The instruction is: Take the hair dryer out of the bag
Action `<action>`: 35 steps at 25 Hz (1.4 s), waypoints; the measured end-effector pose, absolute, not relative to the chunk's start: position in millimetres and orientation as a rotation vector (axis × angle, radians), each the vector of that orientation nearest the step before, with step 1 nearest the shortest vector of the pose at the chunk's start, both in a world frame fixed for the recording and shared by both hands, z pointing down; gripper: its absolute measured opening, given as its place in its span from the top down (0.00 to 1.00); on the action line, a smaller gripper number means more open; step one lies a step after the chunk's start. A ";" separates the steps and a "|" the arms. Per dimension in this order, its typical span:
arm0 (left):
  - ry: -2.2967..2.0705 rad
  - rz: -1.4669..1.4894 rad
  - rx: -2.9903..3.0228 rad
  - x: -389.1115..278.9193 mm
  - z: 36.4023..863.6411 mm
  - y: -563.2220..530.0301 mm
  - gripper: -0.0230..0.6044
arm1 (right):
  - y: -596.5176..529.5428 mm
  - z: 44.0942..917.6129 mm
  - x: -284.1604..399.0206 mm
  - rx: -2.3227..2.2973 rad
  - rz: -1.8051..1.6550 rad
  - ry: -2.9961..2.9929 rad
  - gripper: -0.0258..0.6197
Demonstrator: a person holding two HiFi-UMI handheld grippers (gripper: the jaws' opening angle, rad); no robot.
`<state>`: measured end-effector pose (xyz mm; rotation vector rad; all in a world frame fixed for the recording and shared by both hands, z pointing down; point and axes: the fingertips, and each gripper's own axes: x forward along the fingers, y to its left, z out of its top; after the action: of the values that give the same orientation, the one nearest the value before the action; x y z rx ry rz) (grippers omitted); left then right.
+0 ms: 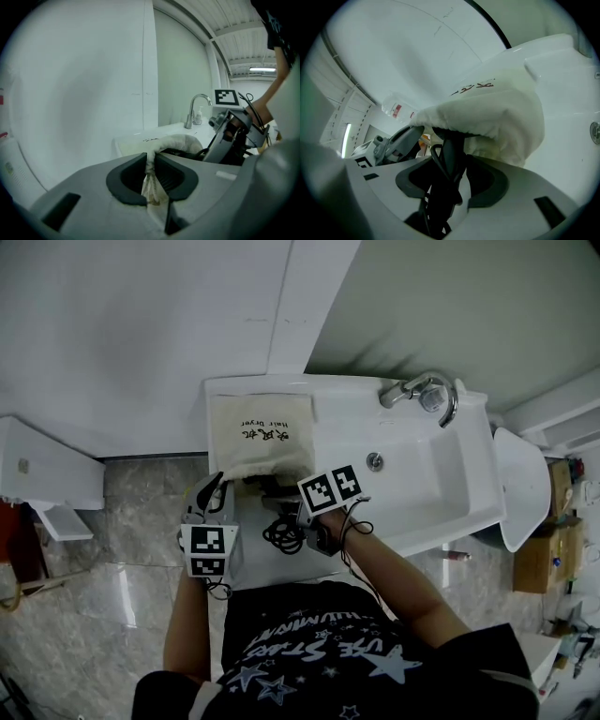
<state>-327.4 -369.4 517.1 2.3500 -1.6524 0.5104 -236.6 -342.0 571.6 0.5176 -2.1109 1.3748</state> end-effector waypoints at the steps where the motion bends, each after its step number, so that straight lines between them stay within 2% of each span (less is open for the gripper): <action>1: -1.665 0.516 2.340 -326.9 516.1 -369.4 0.87 | -335.4 569.1 -234.1 0.478 1.384 -2.113 0.65; 10: -1.727 0.605 2.271 -329.0 514.9 -366.2 0.87 | -270.4 545.3 -210.2 0.177 1.370 -2.140 0.65; 23: -1.811 0.657 2.153 -311.8 521.9 -343.2 0.84 | -205.7 510.2 -153.4 0.022 1.304 -2.264 0.65; 26: -1.841 0.676 2.117 -310.4 522.9 -334.5 0.80 | -197.3 499.3 -135.3 0.033 1.324 -2.301 0.65; 30: -1.894 0.674 2.077 -306.2 515.2 -315.6 0.63 | -197.2 488.7 -103.2 0.105 1.366 -2.358 0.65; 35: -1.980 0.627 2.043 -282.4 497.3 -273.6 0.61 | -196.7 487.9 -52.4 0.218 1.374 -2.414 0.65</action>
<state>-282.4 -273.6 497.3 2.0434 -1.9805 0.6269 -52.4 -196.7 487.9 0.2182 -2.4143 1.3736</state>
